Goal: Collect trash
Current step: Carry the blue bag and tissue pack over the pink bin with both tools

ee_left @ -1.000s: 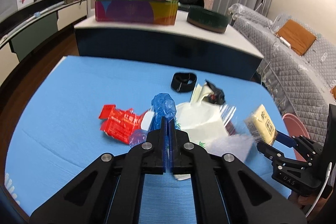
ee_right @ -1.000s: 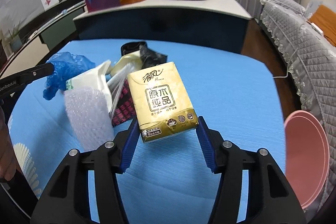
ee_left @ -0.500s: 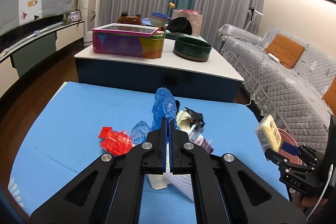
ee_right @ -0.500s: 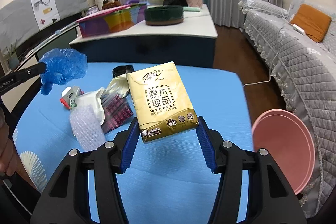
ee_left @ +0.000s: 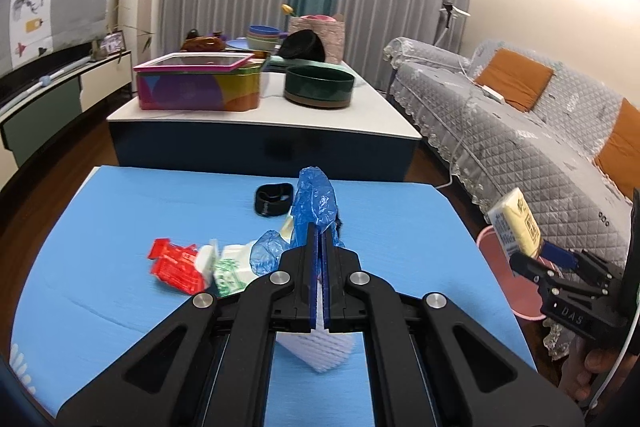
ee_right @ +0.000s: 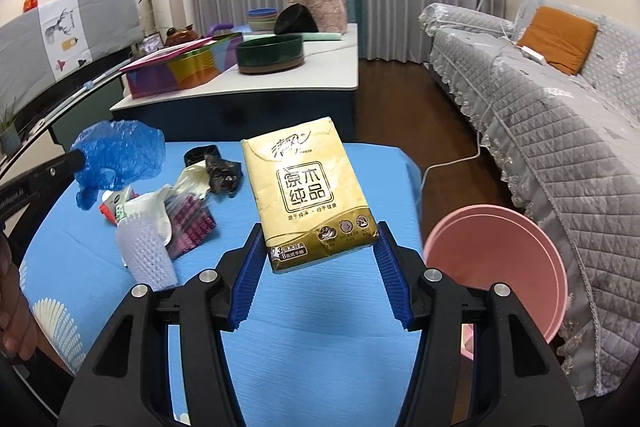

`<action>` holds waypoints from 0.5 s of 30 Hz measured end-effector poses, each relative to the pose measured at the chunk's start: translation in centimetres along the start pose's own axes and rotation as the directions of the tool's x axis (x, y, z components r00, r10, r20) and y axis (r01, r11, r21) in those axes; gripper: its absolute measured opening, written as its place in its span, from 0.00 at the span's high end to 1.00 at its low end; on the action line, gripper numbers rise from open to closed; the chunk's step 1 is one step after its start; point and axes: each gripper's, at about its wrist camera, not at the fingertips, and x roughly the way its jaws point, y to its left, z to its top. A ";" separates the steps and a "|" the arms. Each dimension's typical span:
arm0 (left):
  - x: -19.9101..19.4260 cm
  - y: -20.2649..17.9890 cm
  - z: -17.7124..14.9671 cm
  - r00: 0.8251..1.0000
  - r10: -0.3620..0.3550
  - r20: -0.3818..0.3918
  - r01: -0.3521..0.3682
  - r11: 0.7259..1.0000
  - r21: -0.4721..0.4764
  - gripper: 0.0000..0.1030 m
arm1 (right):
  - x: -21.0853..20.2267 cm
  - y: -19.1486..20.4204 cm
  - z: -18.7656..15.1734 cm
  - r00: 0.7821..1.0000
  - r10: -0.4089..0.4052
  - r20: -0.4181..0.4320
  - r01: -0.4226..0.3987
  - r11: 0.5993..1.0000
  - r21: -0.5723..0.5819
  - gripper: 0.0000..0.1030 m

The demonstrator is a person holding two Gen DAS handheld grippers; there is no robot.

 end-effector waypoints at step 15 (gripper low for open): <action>0.7 -3.1 -0.2 0.999 -0.036 -0.011 0.037 0.998 0.045 0.99 | -1.7 -2.8 0.0 0.999 -0.037 0.029 0.035 0.998 0.049 0.47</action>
